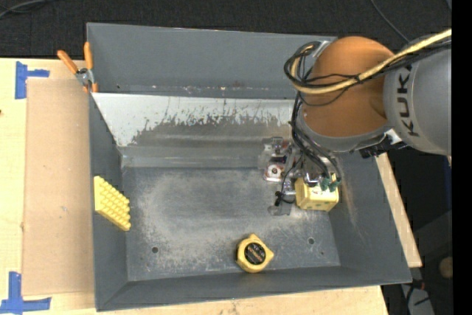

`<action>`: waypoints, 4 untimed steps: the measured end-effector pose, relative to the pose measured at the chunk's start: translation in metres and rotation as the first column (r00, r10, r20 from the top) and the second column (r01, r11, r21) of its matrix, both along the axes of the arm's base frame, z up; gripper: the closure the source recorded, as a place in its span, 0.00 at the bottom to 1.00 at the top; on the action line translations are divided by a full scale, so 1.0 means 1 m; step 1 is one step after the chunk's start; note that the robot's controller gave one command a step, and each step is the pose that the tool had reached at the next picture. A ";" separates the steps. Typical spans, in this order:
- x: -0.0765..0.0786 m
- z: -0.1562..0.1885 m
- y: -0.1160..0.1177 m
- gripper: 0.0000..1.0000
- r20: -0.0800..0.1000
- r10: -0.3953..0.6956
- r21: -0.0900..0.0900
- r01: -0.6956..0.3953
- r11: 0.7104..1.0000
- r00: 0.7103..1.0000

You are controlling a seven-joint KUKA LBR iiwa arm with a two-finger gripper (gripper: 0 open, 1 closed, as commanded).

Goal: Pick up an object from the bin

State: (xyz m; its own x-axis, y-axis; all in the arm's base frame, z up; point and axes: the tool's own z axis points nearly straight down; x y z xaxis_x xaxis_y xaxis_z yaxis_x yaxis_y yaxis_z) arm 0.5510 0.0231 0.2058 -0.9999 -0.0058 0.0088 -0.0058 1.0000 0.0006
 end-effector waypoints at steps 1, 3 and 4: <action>0.002 0.004 0.000 0.00 0.007 -0.001 0.000 0.001 1.000 1.000; -0.073 -0.087 0.030 0.00 0.007 0.335 0.001 -0.335 0.942 0.942; -0.080 -0.073 0.031 0.00 0.008 0.672 0.002 -0.672 0.740 0.740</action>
Offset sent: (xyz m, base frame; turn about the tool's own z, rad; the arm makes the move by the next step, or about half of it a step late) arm -0.0470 0.0170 -0.1358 -0.4918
